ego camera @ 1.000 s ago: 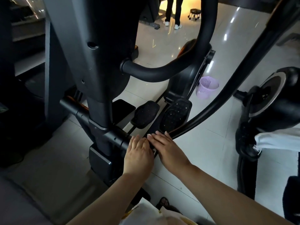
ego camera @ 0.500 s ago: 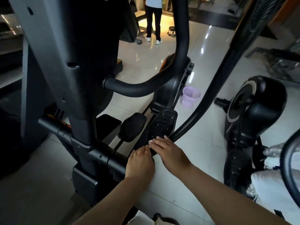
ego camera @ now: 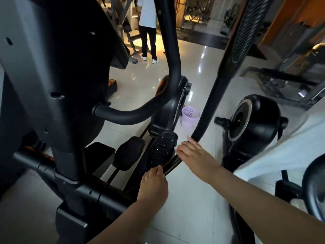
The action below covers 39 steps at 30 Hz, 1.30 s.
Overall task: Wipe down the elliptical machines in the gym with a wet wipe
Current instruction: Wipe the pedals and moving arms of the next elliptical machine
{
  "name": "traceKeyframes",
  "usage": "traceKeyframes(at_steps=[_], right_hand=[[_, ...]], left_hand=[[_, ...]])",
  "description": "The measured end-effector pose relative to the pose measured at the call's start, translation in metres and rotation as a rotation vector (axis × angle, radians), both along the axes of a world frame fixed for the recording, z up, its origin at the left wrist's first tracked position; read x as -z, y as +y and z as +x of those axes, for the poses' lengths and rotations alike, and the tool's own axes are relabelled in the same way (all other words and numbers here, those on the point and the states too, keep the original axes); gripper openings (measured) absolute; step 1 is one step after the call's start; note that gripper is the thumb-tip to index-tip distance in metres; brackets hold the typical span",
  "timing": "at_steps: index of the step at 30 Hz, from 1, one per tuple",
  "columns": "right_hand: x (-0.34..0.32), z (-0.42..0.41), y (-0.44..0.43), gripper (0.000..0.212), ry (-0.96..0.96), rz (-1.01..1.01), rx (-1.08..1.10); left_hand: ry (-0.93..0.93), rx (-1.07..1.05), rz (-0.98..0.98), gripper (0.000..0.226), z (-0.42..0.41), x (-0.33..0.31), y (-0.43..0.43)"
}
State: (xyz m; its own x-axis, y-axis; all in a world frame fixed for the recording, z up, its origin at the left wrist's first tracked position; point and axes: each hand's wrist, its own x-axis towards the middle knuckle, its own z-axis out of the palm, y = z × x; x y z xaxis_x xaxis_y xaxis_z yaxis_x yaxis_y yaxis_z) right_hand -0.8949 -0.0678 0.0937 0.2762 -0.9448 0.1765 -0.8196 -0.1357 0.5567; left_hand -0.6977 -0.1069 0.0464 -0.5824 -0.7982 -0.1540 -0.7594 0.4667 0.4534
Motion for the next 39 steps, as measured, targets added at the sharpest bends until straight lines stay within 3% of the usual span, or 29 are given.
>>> traceKeyframes(at_steps=[3,5,8,11,13,17,21,26,33,36,39], right_hand=[[-0.018,-0.004,-0.007,0.049,0.079,0.008,0.017],[-0.042,-0.014,-0.008,0.037,0.167,-0.105,0.038],[-0.073,-0.023,-0.004,0.045,0.24,-0.267,0.088],[-0.069,-0.012,0.0,0.042,0.297,-0.247,0.04],[-0.062,-0.007,0.002,0.041,0.307,-0.171,0.001],[-0.083,-0.017,0.001,0.037,0.201,-0.298,-0.01],[-0.107,-0.019,0.004,0.042,0.127,-0.455,0.065],[-0.09,-0.023,0.013,0.038,0.163,-0.23,0.001],[-0.183,-0.017,-0.005,0.046,-0.157,-0.649,-0.001],[-0.164,-0.014,-0.005,0.053,-0.123,-0.539,0.042],[-0.142,-0.012,0.003,0.043,0.006,-0.385,0.035]], left_hand=[[0.042,0.018,0.062,0.051,-0.013,-0.003,-0.004],[0.098,0.032,0.086,0.049,-0.024,-0.01,-0.007],[0.199,0.014,0.155,0.041,-0.045,-0.025,-0.011],[0.311,0.003,0.198,0.024,-0.062,-0.036,-0.013],[0.386,0.003,0.226,0.025,-0.072,-0.04,-0.014],[0.529,0.061,0.201,0.034,-0.084,-0.055,-0.02],[0.7,0.068,0.225,0.025,-0.099,-0.074,-0.024],[0.833,-0.018,0.273,0.02,-0.11,-0.078,-0.021],[0.928,0.03,0.246,0.042,-0.114,-0.116,-0.018],[1.053,0.044,0.247,0.033,-0.115,-0.133,-0.016],[1.144,0.065,0.249,0.03,-0.113,-0.142,-0.014]])
